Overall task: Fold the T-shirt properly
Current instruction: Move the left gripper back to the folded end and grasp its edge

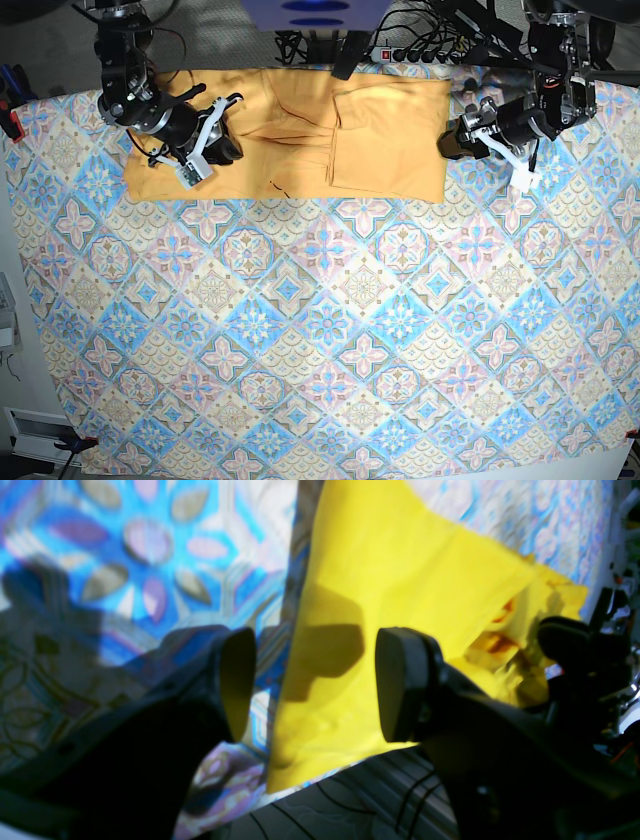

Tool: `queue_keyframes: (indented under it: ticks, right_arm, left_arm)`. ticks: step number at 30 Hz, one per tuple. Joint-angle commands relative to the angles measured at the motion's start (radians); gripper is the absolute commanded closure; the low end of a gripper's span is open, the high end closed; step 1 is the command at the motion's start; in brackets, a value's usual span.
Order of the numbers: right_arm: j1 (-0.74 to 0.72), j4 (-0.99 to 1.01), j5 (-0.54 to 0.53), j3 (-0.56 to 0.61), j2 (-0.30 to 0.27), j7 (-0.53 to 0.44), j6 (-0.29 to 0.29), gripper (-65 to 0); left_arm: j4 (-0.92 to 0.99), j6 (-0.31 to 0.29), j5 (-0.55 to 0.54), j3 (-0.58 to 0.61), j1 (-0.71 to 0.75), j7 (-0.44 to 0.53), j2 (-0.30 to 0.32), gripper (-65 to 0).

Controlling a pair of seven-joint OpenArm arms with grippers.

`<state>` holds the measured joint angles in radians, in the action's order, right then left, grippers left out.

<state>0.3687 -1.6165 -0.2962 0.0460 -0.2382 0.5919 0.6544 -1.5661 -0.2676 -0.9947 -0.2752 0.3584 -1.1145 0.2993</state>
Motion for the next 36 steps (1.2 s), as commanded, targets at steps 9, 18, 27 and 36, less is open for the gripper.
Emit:
queue_keyframes:
  ticks: [9, 18, 27, 36]
  right_arm:
    - [-0.003, -0.017, -0.016, -0.011, -0.01, -0.02, 0.008, -9.7]
    - [-0.003, -0.017, -0.016, -0.013, -0.01, -0.02, 0.008, -9.7]
    - [-0.003, -0.028, -0.016, -0.013, -0.01, -0.02, 0.008, -9.7]
    - [-0.001, -0.061, -0.016, -0.013, -0.01, -0.02, 0.008, -9.7]
  left_arm:
    - [0.077, -0.009, -0.022, 0.072, -0.034, 0.018, 0.011, -35.7]
    - [0.105, -0.009, -0.023, 0.118, -0.051, 0.018, 0.01, -30.6]
    - [0.105, -0.009, -0.025, 0.113, -0.085, 0.018, 0.01, 0.0]
    - [0.105, -0.009, -0.025, 0.116, -0.097, 0.017, 0.01, 0.0]
